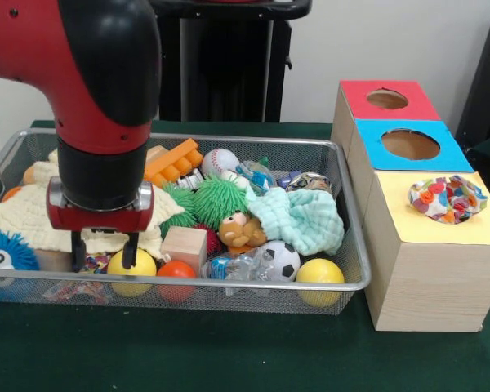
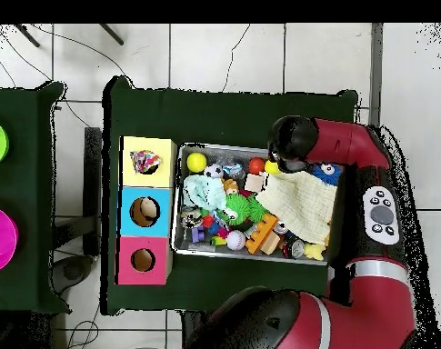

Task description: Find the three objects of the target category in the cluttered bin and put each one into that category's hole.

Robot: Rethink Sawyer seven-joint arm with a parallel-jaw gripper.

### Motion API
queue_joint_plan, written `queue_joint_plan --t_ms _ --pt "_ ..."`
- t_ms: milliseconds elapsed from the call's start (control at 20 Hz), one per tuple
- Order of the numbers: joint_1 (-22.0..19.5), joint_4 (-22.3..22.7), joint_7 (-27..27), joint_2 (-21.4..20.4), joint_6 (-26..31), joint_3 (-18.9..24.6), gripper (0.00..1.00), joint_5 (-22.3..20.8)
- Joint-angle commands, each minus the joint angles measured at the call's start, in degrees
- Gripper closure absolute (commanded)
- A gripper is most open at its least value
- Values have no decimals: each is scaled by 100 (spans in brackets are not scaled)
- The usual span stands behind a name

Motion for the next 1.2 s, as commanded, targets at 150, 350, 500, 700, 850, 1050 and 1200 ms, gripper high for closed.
queue_joint_plan --t_ms 150,350,500,700,850,1050,1200 --pt "51 -14 -887 412 101 144 0 -528" --pt "158 -64 -855 425 384 -65 0 -728" --pt "187 -64 -894 418 458 -141 0 -850" --pt "215 -167 -898 435 494 -187 0 -949" --pt "241 -285 -928 476 622 -234 0 -1001" --pt "234 -360 -934 489 638 -258 0 -1050" --pt "241 -443 -961 470 663 -271 0 -1103"
